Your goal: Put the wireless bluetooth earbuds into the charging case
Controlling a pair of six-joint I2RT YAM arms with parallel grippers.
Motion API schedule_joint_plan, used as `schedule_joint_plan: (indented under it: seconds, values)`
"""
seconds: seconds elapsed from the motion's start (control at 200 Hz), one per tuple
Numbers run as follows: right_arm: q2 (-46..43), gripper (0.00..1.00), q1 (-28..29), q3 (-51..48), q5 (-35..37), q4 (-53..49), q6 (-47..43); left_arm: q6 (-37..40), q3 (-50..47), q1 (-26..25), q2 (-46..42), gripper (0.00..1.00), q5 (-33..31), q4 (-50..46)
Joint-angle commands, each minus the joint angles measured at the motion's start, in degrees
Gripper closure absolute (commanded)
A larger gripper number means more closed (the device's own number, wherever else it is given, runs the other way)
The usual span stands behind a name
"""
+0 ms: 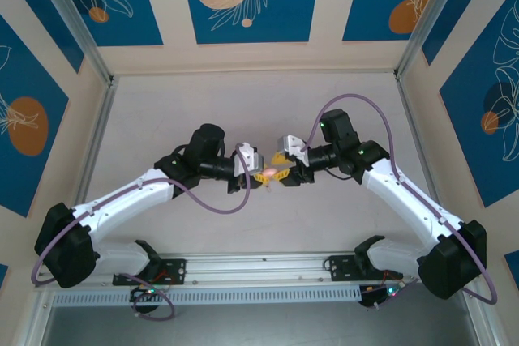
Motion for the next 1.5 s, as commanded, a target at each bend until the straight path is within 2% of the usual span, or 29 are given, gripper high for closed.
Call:
schedule_joint_plan:
  seconds: [0.0, 0.2, 0.41, 0.63, 0.75, 0.86, 0.985, 1.09, 1.225, 1.385, 1.495]
  values:
    - [0.34, 0.57, -1.64, -0.48, 1.57, 3.03, 3.10, -0.64, 0.13, -0.61, -0.75, 0.87, 2.45, 0.92]
    - [0.47, 0.57, -6.04, -0.74, 0.56, 7.10, 9.18, -0.89, -0.35, -0.57, -0.91, 0.88, 2.84, 0.89]
    - [0.55, 0.57, -6.91, -0.43, -1.15, 8.14, 12.06, -2.86, -1.94, -0.39, -1.91, 0.88, 1.41, 3.51]
    - [-2.36, 0.56, -8.02, -0.42, -4.96, 7.65, 14.63, -9.89, -4.94, 3.58, -2.18, 0.88, -0.16, 8.66]
    - [-2.07, 0.56, -8.71, 0.85, -5.16, 5.68, 17.56, -15.74, -8.28, 5.94, -2.19, 0.88, -0.50, 14.90]
    - [-0.22, 0.57, -8.85, 2.42, -2.14, 2.66, 21.94, -22.06, -12.19, 7.86, -2.23, 0.89, -2.26, 21.17]
    - [4.05, 0.59, -8.52, 5.55, 4.92, -3.09, 30.29, -28.00, -16.47, 9.43, -3.16, 0.88, -6.99, 25.12]
    - [9.06, 0.63, -7.53, 8.21, 10.32, -8.62, 35.11, -30.49, -19.10, 10.37, -3.72, 0.88, -10.44, 24.41]
    - [15.93, 0.64, -3.39, 11.62, 16.60, -14.35, 39.01, -33.83, -22.74, 10.76, -5.42, 0.89, -15.59, 25.09]
    - [23.39, 0.64, -0.49, 14.02, 21.43, -15.61, 49.71, -34.97, -24.70, 11.51, -7.22, 0.89, -21.05, 20.80]
    - [28.96, 0.64, 1.51, 16.42, 25.00, -17.31, 53.34, -35.25, -25.84, 11.87, -8.14, 0.89, -21.97, 20.24]
